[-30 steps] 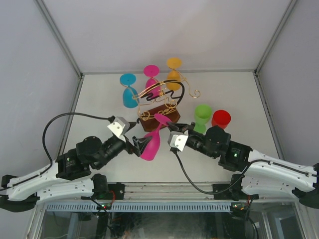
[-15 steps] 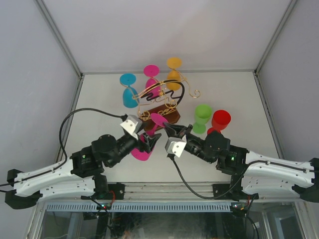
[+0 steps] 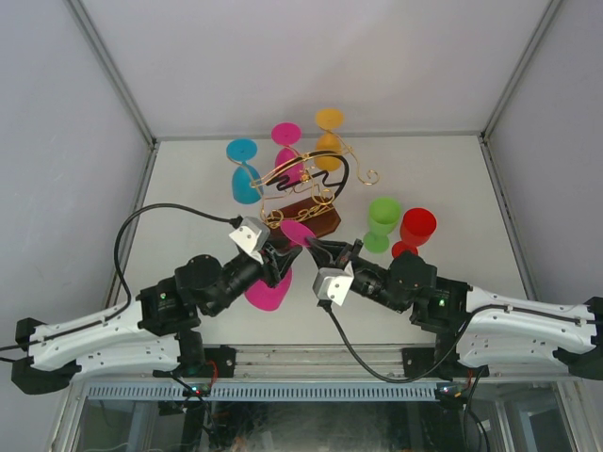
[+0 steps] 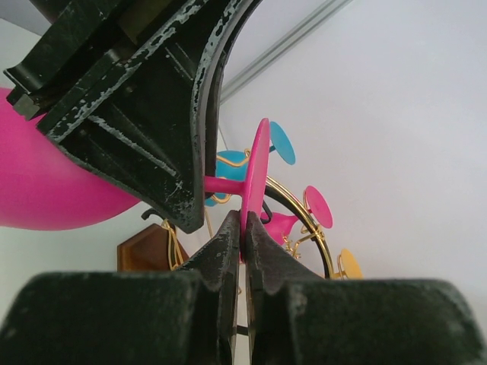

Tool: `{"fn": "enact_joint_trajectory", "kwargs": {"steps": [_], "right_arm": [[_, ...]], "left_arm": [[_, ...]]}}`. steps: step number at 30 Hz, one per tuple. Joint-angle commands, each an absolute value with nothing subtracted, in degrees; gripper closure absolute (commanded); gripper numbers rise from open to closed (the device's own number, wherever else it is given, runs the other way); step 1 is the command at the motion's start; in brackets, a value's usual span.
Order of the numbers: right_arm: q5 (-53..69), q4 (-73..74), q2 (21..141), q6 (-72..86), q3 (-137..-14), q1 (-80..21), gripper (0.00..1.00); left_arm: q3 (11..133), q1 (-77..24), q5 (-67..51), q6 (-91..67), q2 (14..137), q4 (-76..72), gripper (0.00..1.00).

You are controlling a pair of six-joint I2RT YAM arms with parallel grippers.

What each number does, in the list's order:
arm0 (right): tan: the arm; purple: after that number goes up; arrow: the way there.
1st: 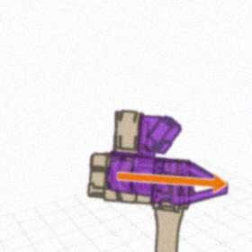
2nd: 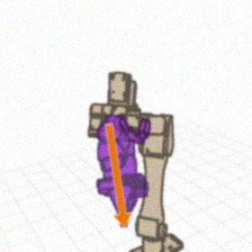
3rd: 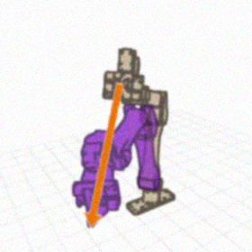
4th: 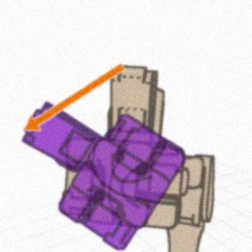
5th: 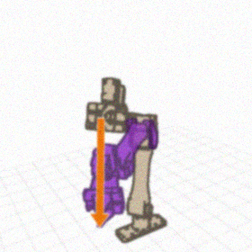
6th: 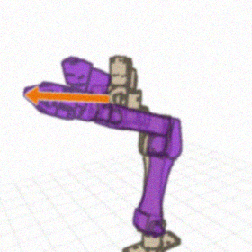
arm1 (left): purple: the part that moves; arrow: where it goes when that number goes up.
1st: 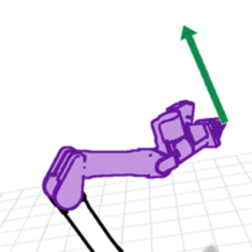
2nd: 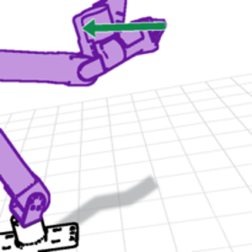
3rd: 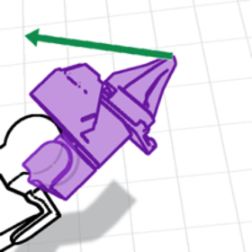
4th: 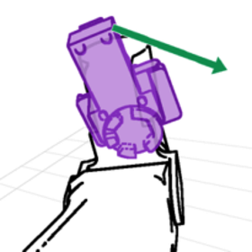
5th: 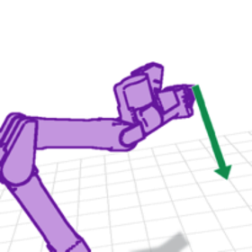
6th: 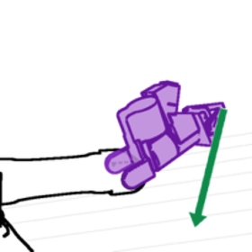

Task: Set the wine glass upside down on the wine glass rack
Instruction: Turn the wine glass upside down at the wine rack.

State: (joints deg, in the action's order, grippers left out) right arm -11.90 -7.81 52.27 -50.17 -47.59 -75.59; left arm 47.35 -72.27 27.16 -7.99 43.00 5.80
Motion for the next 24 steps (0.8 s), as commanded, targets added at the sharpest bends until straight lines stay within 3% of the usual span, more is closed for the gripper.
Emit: {"fn": "enact_joint_trajectory", "kwargs": {"steps": [1,7,13,15,20,24], "right_arm": [[-12.3,-9.6,51.1,-49.8,-48.0,-76.5,1.0],[-13.8,-9.4,51.1,-49.3,-48.0,-76.6,1.0],[-13.9,-8.3,50.4,-47.1,-48.0,-76.6,1.0],[-13.1,-6.8,49.8,-46.4,-48.0,-76.6,0.93],[-10.0,1.3,46.8,-42.1,-48.0,-76.8,0.63],[-10.7,6.0,45.2,-38.4,-48.0,-76.8,0.53]], "left_arm": [[45.8,-72.5,27.4,-8.4,42.1,3.4,0.69],[44.6,-72.5,27.9,-8.9,41.7,3.4,0.98],[41.9,-72.5,27.2,-8.2,40.9,1.1,1.0],[39.8,-72.5,27.2,-8.0,40.1,-1.3,1.0],[32.4,-72.5,28.1,-7.7,36.2,-9.4,1.0],[27.4,-72.5,27.8,-7.3,34.0,-16.3,1.0]]}}
